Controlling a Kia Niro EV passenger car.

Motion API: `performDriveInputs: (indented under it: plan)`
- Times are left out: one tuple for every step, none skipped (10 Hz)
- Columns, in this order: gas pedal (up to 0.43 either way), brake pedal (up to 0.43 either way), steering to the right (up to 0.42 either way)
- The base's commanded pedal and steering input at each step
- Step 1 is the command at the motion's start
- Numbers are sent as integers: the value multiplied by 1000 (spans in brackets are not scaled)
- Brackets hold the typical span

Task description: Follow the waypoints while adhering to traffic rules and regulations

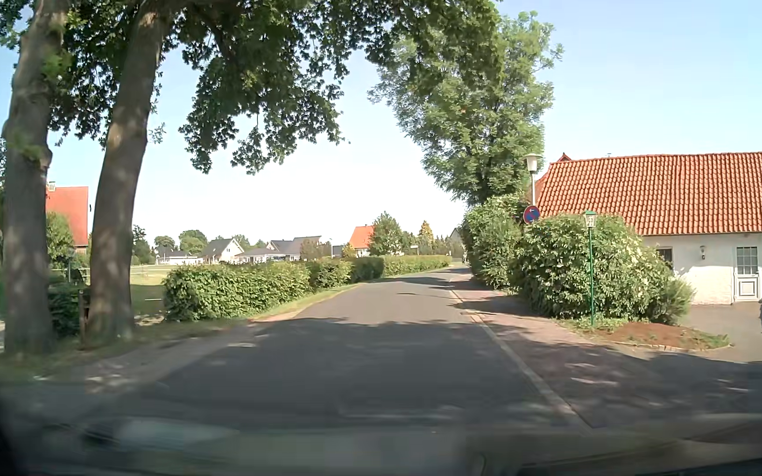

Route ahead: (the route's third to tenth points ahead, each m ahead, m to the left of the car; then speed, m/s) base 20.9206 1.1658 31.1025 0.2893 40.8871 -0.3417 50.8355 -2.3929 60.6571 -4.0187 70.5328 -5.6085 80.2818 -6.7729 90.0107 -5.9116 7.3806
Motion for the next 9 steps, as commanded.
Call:
performDriveInputs:
  plan:
    - [110,6,1]
    - [110,6,0]
    - [110,6,-2]
    - [110,6,-3]
    - [110,6,-3]
    - [110,6,-3]
    - [110,6,-4]
    - [110,6,-4]
    - [110,6,-4]
